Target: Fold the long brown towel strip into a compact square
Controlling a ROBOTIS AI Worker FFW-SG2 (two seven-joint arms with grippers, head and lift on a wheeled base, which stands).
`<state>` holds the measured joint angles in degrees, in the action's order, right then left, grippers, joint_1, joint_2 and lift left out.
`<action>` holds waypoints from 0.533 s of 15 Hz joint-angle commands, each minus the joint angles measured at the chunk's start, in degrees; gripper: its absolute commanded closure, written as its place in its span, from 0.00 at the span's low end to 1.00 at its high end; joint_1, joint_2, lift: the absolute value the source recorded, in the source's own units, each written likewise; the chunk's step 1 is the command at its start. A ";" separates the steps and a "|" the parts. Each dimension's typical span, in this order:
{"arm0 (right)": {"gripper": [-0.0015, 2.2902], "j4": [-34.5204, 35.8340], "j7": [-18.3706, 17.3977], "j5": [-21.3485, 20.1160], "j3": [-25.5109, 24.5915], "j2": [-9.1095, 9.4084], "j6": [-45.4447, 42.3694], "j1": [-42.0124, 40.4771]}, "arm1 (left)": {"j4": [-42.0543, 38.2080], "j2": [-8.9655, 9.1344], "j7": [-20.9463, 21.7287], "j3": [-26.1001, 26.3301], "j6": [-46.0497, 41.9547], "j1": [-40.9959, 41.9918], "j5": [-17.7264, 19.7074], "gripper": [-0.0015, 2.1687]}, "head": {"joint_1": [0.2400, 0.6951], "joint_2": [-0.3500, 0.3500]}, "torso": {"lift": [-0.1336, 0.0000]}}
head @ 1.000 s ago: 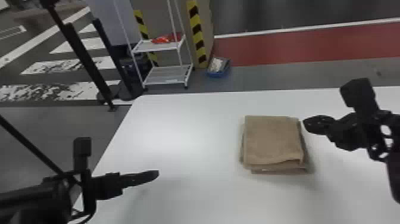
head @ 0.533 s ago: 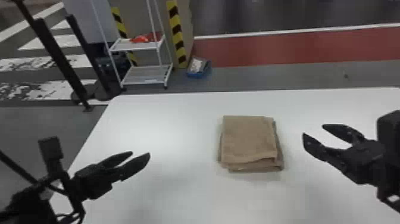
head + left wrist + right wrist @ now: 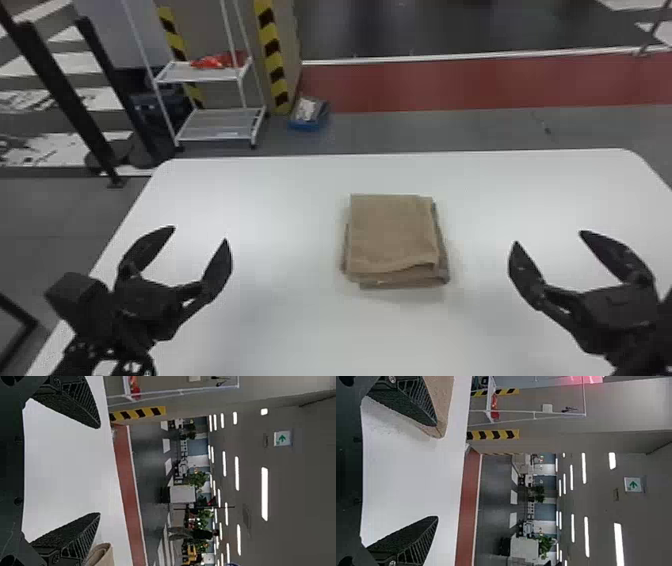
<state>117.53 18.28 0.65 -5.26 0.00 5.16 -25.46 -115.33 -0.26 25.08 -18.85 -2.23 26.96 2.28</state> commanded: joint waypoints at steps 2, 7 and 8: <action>0.02 -0.81 -2.72 -0.47 2.97 0.05 -4.14 -2.22 | 0.72 0.41 -0.65 1.10 -6.24 4.68 -0.17 0.05 | 1.00 0.69 | 0.07; 0.03 -0.73 -5.53 -0.47 4.47 0.05 -5.20 -4.15 | -3.32 0.41 -2.76 0.57 2.37 7.05 2.11 0.05 | 1.00 0.72 | 0.07; 0.03 -0.64 -5.62 -0.47 4.64 0.05 -5.02 -4.51 | -3.67 0.41 -2.85 0.48 2.55 7.31 2.20 0.05 | 1.00 0.74 | 0.07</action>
<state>116.79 12.74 0.18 -0.90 0.00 0.07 -29.49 -118.29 -0.26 22.31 -18.27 -0.84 33.85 4.20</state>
